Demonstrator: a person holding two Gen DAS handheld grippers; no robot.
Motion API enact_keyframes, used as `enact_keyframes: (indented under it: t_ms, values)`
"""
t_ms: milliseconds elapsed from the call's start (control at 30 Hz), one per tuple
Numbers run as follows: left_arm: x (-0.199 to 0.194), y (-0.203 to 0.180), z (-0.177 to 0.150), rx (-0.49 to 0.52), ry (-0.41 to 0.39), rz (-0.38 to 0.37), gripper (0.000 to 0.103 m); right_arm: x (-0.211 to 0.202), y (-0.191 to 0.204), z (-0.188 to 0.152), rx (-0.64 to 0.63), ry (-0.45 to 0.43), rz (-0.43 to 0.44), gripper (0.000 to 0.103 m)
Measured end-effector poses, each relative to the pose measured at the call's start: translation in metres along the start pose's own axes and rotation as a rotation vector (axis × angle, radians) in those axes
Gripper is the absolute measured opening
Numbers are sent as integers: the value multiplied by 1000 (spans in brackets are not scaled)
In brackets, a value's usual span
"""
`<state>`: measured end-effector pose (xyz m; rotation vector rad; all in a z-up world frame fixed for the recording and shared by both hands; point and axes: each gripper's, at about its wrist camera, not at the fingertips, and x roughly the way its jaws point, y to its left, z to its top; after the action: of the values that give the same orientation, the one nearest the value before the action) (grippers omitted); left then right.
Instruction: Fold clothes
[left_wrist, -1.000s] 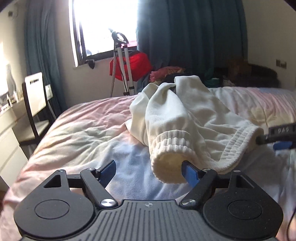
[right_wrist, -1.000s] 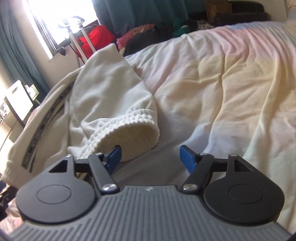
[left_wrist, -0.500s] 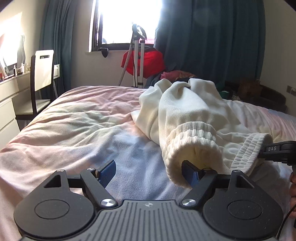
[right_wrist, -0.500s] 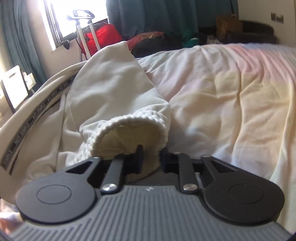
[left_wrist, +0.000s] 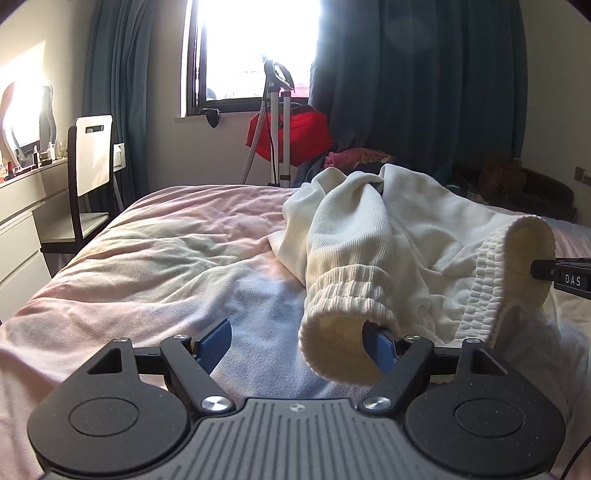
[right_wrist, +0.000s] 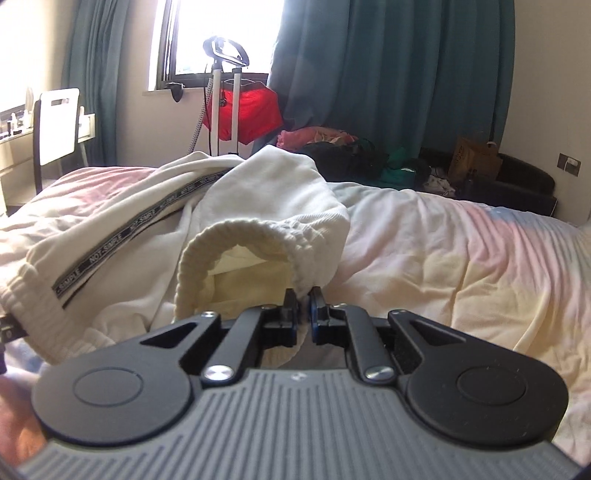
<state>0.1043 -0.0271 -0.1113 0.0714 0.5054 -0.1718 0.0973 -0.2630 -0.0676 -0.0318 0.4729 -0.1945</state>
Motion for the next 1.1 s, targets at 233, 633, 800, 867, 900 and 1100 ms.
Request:
enact_keyframes:
  t_ms: [233,633,800,867,900,1100]
  values:
    - [1,-1,-1,29,-4,16,80,-3,4,1,4,-5,1,10]
    - [10,-24,-16,290,-22,91,77,8,-19,-6,185,39,45,10]
    - [11,-62,-23,674,-100,142,71,13,-27,-10,254,53,68,10]
    - [11,-78,-26,828,-131,161,66,14,-32,-12,287,63,75,11]
    - [11,-85,-29,901,-144,163,65,16,-35,-14,303,74,75,12]
    - [5,-81,-1,803,-154,159,46,35,-46,-27,385,146,64,13]
